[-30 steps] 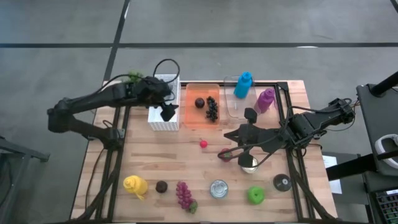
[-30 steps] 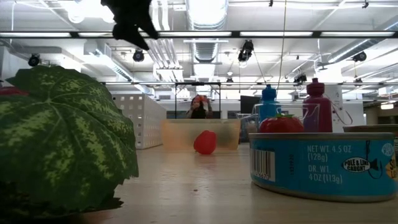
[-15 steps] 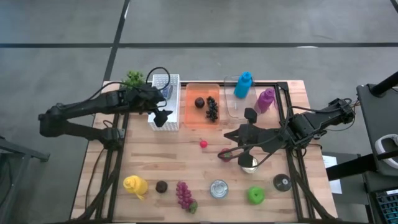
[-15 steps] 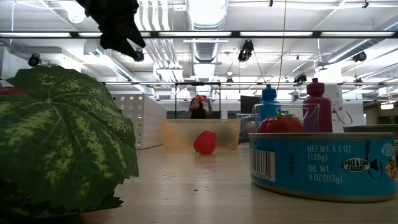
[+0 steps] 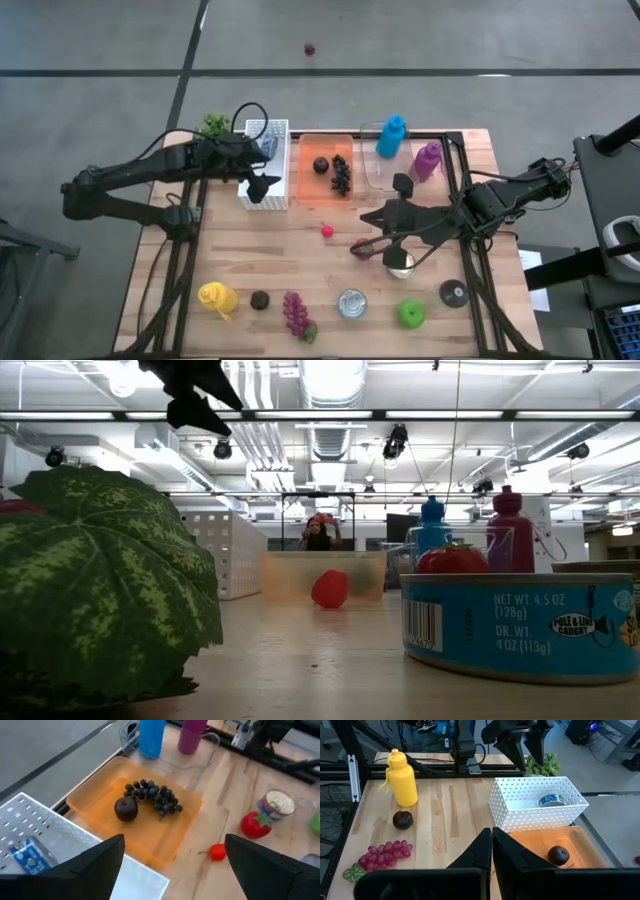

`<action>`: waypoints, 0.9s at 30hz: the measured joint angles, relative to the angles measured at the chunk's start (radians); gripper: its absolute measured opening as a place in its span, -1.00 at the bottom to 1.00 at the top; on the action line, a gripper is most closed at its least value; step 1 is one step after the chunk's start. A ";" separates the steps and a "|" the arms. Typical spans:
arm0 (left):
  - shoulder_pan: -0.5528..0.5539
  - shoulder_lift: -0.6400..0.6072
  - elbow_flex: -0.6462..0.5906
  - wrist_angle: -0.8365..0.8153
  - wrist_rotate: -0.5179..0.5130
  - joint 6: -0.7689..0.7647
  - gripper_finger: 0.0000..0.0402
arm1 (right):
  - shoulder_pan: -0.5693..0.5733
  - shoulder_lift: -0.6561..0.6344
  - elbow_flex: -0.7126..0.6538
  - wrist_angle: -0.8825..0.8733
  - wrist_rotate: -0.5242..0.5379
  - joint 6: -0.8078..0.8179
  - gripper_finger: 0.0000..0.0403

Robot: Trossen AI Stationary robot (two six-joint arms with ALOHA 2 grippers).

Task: Pick & Place Food Item
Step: Put the purple tumbler into the transparent bin

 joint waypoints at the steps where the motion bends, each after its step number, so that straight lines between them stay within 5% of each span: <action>1: -0.004 0.000 0.000 0.006 0.000 -0.007 0.72 | 0.000 0.000 0.000 0.000 0.000 0.000 -0.96; 13: -0.089 0.000 0.021 0.051 0.000 -0.049 0.73 | -0.029 -0.018 0.000 -0.058 0.038 0.121 -0.96; 19: -0.150 -0.007 0.036 0.051 0.000 -0.049 0.73 | -0.039 -0.072 0.000 -0.275 0.169 0.340 -0.96; 27: -0.201 -0.011 0.038 0.059 0.000 -0.049 0.73 | -0.156 -0.133 0.000 -0.612 0.170 0.673 -0.96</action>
